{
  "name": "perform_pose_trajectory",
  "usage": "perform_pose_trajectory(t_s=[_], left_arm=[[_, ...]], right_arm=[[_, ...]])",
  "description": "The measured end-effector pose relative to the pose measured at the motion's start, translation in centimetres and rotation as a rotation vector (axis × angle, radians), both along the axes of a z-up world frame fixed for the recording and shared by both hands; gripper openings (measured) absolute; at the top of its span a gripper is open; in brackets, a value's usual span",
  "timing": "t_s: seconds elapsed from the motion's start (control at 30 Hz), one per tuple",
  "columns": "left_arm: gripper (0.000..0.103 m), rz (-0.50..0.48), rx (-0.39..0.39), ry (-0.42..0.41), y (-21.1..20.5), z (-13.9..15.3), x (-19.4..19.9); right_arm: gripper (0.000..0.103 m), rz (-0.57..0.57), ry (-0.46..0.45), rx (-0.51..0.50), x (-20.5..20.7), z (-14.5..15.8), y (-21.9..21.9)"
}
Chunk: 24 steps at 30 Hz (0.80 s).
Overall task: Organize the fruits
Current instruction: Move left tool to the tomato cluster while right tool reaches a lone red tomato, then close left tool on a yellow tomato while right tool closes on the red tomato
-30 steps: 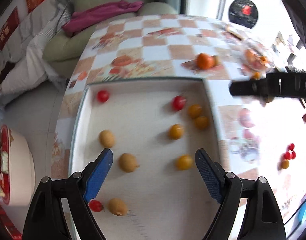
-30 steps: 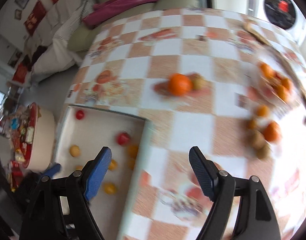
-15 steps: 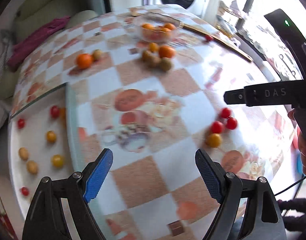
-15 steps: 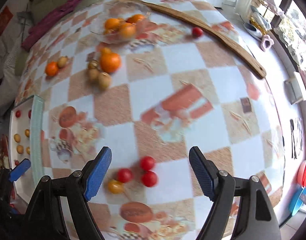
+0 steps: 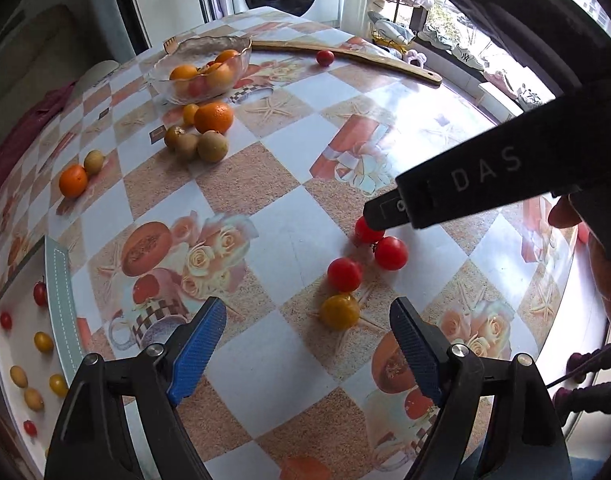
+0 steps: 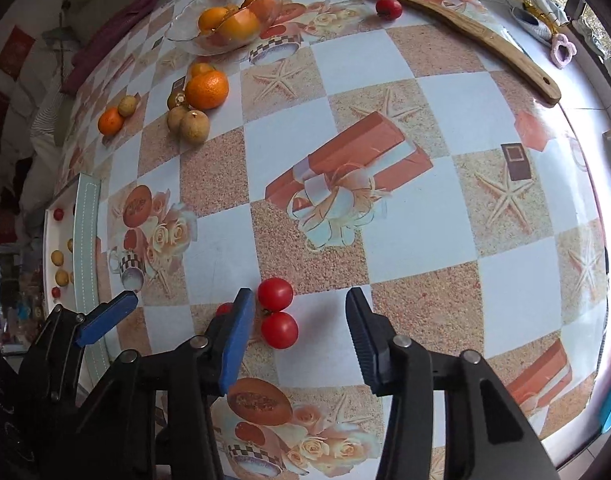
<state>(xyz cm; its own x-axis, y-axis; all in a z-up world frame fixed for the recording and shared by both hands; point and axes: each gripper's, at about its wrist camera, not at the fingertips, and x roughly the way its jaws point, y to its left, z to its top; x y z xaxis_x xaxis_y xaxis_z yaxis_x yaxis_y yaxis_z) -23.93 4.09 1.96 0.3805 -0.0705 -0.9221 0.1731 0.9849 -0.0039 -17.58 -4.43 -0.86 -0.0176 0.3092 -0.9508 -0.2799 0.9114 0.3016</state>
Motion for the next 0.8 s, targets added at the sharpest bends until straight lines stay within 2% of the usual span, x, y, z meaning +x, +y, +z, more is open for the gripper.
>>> perform_pose_trajectory(t_s=[0.13, 0.23, 0.3, 0.33, 0.37, 0.6, 0.63, 0.8], left_arm=[[0.084, 0.014, -0.014, 0.003, -0.3, -0.5, 0.8], [0.065, 0.027, -0.029, 0.032, -0.7, -1.4, 1.5], [0.064, 0.039, -0.036, 0.046, -0.9, -1.8, 1.7], [0.055, 0.044, -0.035, 0.047, -1.0, -2.0, 1.7], [0.040, 0.043, -0.030, 0.056, -1.2, -2.2, 1.7], [0.039, 0.068, -0.003, 0.046, -1.9, -2.7, 1.8], [0.039, 0.082, -0.005, 0.047, -1.9, -2.7, 1.9], [0.039, 0.132, -0.003, 0.041, -1.9, -2.8, 2.1]], right_arm=[[0.051, -0.020, -0.038, -0.020, 1.5, 0.1, -0.7], [0.051, -0.035, -0.068, -0.034, 2.9, 0.3, -1.3], [0.051, -0.035, -0.104, -0.051, 3.8, 0.4, -1.4], [0.051, -0.039, -0.123, -0.061, 4.3, 0.5, -1.4], [0.051, -0.046, -0.140, -0.070, 5.0, 0.5, -1.5], [0.052, -0.101, -0.239, -0.118, 10.6, -1.0, -1.6], [0.052, -0.094, -0.276, -0.125, 11.3, -0.8, -1.3], [0.052, -0.062, -0.351, -0.143, 15.2, -1.0, 0.6]])
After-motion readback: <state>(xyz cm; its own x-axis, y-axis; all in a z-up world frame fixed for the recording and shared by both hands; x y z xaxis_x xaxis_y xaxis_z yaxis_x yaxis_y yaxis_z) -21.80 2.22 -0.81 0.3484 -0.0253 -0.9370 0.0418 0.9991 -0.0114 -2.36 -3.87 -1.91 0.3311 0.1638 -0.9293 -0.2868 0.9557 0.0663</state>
